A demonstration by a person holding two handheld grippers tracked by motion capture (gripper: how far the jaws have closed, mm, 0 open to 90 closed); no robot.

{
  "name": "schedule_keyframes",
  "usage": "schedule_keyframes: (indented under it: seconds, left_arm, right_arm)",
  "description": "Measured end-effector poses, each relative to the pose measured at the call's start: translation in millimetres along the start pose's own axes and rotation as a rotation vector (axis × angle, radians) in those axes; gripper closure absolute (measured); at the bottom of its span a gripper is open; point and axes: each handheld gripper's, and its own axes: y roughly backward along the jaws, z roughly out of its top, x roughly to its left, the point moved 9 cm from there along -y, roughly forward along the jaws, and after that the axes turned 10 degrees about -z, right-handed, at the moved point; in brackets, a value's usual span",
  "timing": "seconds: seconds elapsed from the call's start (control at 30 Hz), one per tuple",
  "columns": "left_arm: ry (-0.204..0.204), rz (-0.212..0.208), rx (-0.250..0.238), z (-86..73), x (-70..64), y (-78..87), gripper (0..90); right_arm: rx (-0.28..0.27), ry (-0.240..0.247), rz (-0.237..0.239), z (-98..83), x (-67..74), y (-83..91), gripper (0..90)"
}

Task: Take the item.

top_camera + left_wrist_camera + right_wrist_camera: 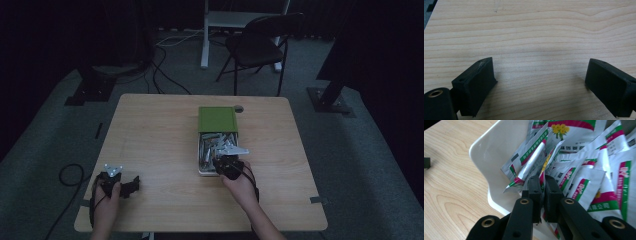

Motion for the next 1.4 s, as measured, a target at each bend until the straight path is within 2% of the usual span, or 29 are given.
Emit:
schedule_keyframes:
  seconds: [0.6, 1.1, 1.4]
  left_arm:
    - [0.000, 0.000, -0.002, 0.1, 0.0, -0.2, 9.6]
    - [-0.002, 0.000, -0.002, 0.2, 0.2, -0.2, 9.6]
    - [0.002, -0.001, -0.002, 0.1, -0.1, -0.2, 9.5]
  right_arm:
    - [-0.068, -0.020, 0.004, 22.0, -15.6, 26.9, 86.3]
    - [-0.139, -0.057, 0.040, 45.8, -24.2, 52.1, 86.8]
    - [-0.193, -0.090, 0.030, 61.5, -44.6, 74.1, 86.8]
